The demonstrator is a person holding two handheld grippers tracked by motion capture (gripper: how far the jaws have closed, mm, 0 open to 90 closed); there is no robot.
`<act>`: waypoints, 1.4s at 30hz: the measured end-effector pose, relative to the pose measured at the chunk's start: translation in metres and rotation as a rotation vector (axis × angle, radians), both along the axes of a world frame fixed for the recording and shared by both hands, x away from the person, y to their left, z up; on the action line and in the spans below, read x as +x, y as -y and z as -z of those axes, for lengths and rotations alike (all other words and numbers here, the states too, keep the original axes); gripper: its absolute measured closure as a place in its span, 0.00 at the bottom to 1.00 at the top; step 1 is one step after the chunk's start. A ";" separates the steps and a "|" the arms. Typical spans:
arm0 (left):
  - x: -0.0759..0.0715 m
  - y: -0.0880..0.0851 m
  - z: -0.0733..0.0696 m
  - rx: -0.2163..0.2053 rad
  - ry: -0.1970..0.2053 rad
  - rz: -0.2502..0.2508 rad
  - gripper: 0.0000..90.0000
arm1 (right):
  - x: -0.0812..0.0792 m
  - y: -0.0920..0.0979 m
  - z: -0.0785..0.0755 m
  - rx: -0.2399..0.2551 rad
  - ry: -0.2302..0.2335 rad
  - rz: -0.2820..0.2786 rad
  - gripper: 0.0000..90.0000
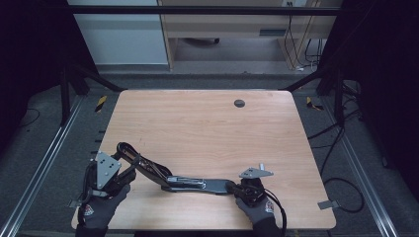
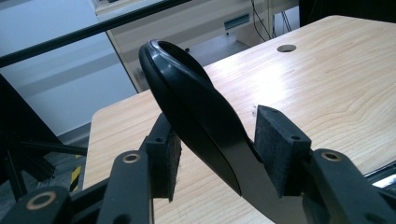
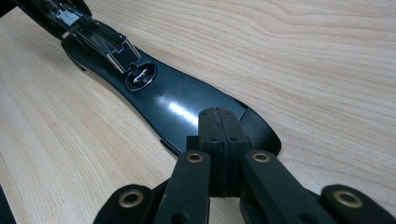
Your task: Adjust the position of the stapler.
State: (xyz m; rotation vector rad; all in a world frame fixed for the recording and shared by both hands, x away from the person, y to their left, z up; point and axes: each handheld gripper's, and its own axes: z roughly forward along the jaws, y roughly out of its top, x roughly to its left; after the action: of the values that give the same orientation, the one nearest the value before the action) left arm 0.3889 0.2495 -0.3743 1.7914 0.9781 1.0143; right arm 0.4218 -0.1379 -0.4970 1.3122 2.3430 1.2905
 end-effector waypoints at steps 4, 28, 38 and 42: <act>0.001 -0.003 0.001 -0.012 -0.007 -0.006 0.56 | 0.000 0.000 0.000 0.000 -0.001 0.001 1.00; 0.005 -0.023 0.010 -0.095 -0.048 -0.021 0.55 | 0.000 0.000 0.000 0.000 -0.001 0.001 1.00; 0.003 -0.026 0.013 -0.083 -0.036 -0.017 0.53 | 0.000 0.000 0.000 -0.002 0.002 -0.001 1.00; 0.004 -0.026 0.013 -0.073 -0.037 -0.019 0.52 | 0.000 0.000 0.000 -0.001 0.000 0.000 1.00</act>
State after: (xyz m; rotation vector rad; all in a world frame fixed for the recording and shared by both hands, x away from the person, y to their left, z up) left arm 0.3926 0.2758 -0.3869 1.7492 1.0435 0.9480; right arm 0.4219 -0.1376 -0.4972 1.3127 2.3431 1.2893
